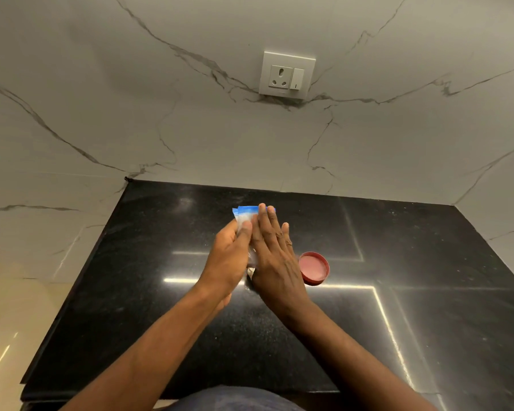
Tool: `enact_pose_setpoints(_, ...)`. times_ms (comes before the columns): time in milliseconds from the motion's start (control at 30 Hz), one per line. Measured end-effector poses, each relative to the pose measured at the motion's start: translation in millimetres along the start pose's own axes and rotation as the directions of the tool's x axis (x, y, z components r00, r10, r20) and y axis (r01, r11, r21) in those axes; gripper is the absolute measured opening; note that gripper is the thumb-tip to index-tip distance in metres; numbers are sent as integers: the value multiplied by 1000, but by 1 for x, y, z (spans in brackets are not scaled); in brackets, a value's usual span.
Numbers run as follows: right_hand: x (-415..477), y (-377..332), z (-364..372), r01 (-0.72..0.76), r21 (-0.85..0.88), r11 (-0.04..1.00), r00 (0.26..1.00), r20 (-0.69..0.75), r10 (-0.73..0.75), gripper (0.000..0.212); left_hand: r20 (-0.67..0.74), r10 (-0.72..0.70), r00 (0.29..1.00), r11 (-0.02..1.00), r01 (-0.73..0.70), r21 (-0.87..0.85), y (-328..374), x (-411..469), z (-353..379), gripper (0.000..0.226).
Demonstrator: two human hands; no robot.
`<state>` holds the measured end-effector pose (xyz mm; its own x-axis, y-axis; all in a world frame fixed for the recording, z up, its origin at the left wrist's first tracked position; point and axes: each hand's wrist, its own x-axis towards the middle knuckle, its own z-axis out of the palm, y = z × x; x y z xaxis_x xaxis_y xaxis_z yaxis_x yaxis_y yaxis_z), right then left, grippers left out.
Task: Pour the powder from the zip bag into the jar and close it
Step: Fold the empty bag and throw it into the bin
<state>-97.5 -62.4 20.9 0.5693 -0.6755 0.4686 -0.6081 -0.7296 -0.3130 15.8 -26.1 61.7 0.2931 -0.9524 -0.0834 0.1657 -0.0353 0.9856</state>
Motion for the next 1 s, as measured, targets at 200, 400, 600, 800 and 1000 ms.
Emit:
enact_pose_setpoints(200,-17,-2,-30,-324,739,590,926,119,359,87,41,-56,998,996,54,66,8,11,-27,18)
enact_pose_setpoints(400,12,34,-55,-636,765,103,745,575,338,41,235,-228,945,973,215,82,11,9,-30,36)
enact_pose_setpoints(600,7,30,-48,-630,773,-71,700,605,380,36,166,-303,939,952,289,101,12,11,-39,37)
enact_pose_setpoints(800,13,13,-42,-582,661,-473,485,749,451,34,432,-238,870,757,445,-479,0,-14,-57,38)
enact_pose_setpoints(1000,7,-1,-44,-619,588,-521,500,806,315,23,87,33,996,968,-53,246,-7,-40,-52,26)
